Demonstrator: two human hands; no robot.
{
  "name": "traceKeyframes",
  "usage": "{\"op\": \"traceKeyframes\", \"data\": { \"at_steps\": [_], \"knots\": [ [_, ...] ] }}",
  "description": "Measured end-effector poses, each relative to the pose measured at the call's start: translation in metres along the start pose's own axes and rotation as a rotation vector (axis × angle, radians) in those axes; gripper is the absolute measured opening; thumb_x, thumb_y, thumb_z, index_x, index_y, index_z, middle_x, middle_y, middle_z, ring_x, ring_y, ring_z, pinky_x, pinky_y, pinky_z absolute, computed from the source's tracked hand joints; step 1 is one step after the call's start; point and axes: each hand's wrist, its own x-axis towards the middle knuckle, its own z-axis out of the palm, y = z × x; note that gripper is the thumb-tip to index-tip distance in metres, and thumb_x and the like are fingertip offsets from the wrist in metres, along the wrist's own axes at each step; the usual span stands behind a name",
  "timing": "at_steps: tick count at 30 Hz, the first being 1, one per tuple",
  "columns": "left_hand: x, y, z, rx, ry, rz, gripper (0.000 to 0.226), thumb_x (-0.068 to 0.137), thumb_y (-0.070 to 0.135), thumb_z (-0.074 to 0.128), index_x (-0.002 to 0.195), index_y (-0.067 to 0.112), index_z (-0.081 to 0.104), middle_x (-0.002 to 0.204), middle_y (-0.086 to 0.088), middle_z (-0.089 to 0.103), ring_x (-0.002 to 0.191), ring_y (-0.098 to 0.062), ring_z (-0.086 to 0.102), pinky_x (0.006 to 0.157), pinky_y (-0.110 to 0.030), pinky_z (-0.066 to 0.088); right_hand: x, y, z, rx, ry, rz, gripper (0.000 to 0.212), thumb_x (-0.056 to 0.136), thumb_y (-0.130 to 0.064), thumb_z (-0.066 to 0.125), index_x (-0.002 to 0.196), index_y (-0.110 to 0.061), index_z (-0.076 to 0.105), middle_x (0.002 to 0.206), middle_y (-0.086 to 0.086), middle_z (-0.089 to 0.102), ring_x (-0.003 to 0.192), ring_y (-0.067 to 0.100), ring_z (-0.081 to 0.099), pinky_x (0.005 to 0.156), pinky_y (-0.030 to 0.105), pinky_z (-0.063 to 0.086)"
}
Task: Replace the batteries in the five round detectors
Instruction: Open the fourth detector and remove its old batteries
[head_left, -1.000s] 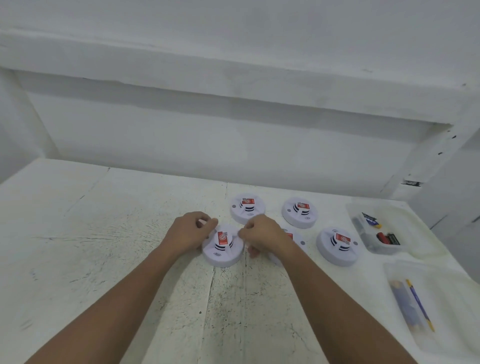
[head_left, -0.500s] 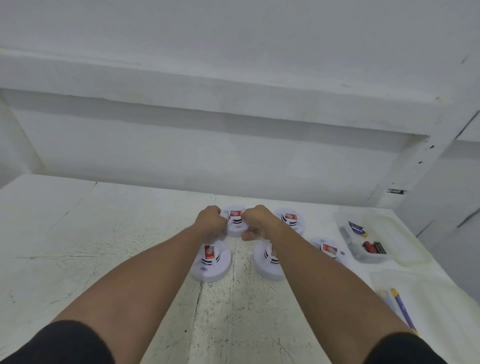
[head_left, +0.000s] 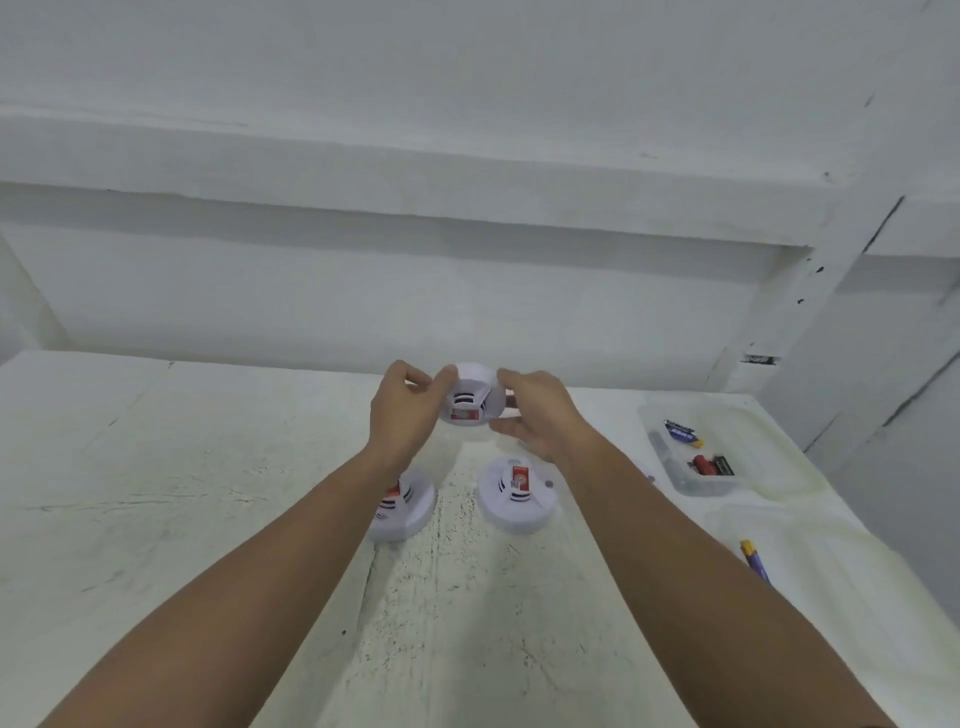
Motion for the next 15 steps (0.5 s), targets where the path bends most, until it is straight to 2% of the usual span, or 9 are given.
{"op": "traceKeyframes", "data": {
  "at_steps": [4,6,8,10,12,15],
  "knots": [
    [-0.048,0.007,0.009,-0.053,-0.043,0.039,0.038,0.08,0.047,0.07,0.105,0.024,0.054,0.092,0.001,0.064,0.086,-0.016,0.065,0.074,-0.032,0.052,-0.03,0.015,-0.032,0.033,0.047,-0.03,0.035,0.093,-0.029,0.059,0.106,0.004,0.053,0.117,0.017,0.058,0.093,0.028,0.068,0.083,0.042,0.058],
    [-0.074,0.005,0.011,-0.088,-0.079,0.078,0.034,0.078,0.038,0.075,0.104,0.023,0.059,0.09,0.005,0.066,0.081,-0.007,0.064,0.068,-0.019,0.049,-0.049,0.025,-0.047,0.057,0.07,-0.05,0.028,0.091,-0.023,0.062,0.1,0.002,0.053,0.115,0.02,0.059,0.1,0.033,0.065,0.082,0.044,0.058],
    [-0.1,-0.003,0.016,-0.128,-0.124,0.111,0.031,0.074,0.025,0.08,0.098,0.017,0.064,0.092,0.003,0.067,0.083,-0.006,0.065,0.068,-0.011,0.049,-0.072,0.036,-0.064,0.052,0.086,-0.054,0.012,0.089,-0.013,0.064,0.09,-0.004,0.055,0.106,0.02,0.062,0.097,0.033,0.065,0.083,0.043,0.058],
    [-0.123,-0.017,0.019,-0.191,-0.164,0.111,0.031,0.066,0.015,0.085,0.091,0.014,0.067,0.097,-0.004,0.067,0.091,-0.01,0.067,0.078,-0.015,0.052,-0.092,0.047,-0.079,0.007,0.082,-0.052,0.006,0.086,-0.002,0.063,0.086,-0.006,0.058,0.093,0.017,0.062,0.086,0.028,0.064,0.08,0.04,0.056],
    [-0.142,-0.032,0.023,-0.236,-0.198,0.091,0.035,0.057,0.011,0.09,0.084,0.018,0.069,0.1,-0.008,0.067,0.096,-0.014,0.068,0.085,-0.023,0.054,-0.109,0.061,-0.095,-0.03,0.064,-0.042,0.012,0.084,0.005,0.061,0.084,-0.007,0.06,0.09,0.016,0.063,0.081,0.025,0.063,0.074,0.037,0.055],
    [-0.162,-0.05,0.028,-0.257,-0.257,0.081,0.041,0.043,0.021,0.092,0.078,0.022,0.07,0.1,-0.012,0.066,0.097,-0.017,0.068,0.087,-0.029,0.055,-0.13,0.083,-0.112,-0.135,0.065,-0.024,0.013,0.083,0.005,0.061,0.086,-0.007,0.066,0.088,0.013,0.065,0.08,0.023,0.064,0.071,0.035,0.056]
  ]
}}
